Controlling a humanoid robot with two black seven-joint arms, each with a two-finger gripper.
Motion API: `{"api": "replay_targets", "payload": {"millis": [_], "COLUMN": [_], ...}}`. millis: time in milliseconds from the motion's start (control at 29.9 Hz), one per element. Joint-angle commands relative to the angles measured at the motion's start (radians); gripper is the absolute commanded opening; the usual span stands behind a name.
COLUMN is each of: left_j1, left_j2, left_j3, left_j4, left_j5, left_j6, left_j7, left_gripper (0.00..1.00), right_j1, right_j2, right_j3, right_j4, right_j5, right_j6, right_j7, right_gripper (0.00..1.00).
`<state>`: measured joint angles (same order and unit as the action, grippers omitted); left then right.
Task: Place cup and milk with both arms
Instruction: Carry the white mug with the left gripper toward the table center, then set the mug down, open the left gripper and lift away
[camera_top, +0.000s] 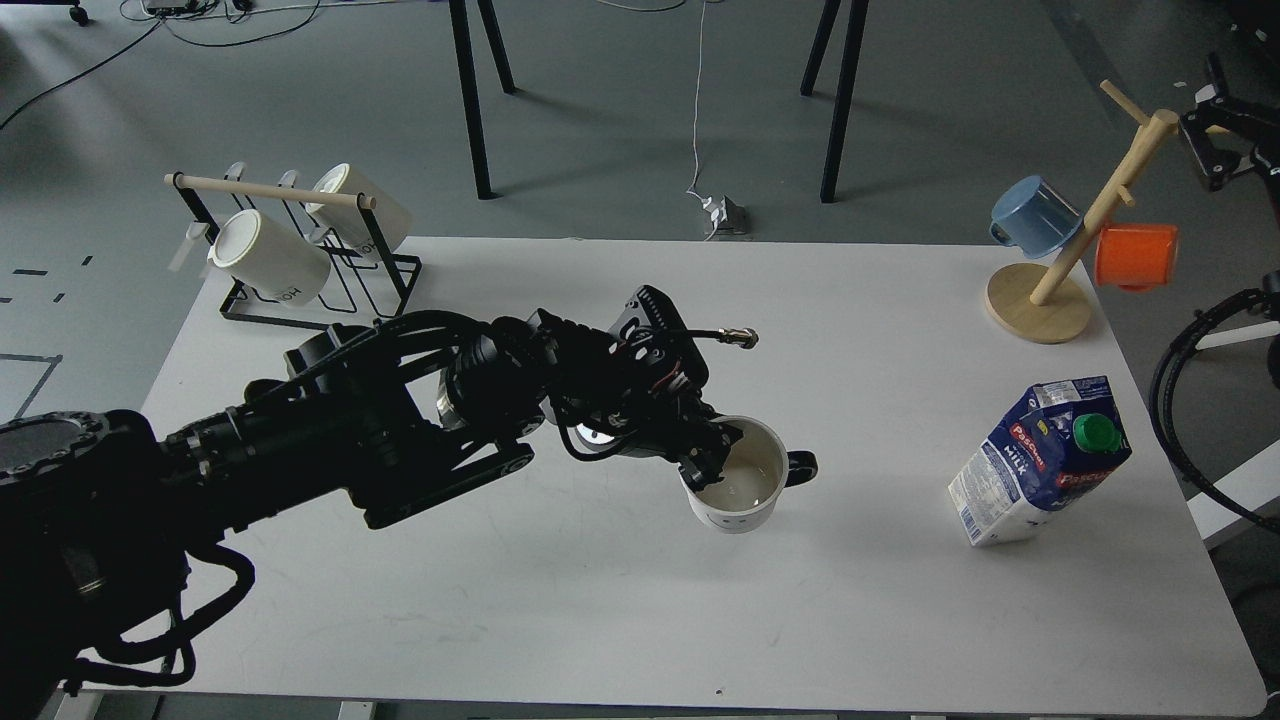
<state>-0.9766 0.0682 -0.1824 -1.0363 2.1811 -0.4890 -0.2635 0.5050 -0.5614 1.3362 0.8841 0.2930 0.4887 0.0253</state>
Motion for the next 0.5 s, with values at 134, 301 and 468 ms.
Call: {"api": "replay_targets", "payload": {"millis": [134,301,468], "left_j1": [0.009,0.010,0.021], "left_j2": [-0.061,-0.051,-0.050], "left_j3": [-0.014,-0.014,-0.008], "left_j4": [0.163,0.188,0.194], "left_j5": [0.001,0.001,0.001], "left_j6": [0.000,0.000,0.000], "left_j7": [-0.040,-0.051,-0.043], "left_gripper": [0.06,0.06,0.11], "right_j1": [-0.036,-0.039,-0.051], "right_j2": [0.000,0.000,0.000], "right_j3": [-0.002,0.003,0.006], "right_j4": [0.038,0.030,0.033], "right_j5": [-0.002,-0.002,-0.002], "right_j6": [0.000,0.000,0.000], "right_j7": [0.019,0.019,0.019], "right_gripper": [1.00,1.00,1.00]}}
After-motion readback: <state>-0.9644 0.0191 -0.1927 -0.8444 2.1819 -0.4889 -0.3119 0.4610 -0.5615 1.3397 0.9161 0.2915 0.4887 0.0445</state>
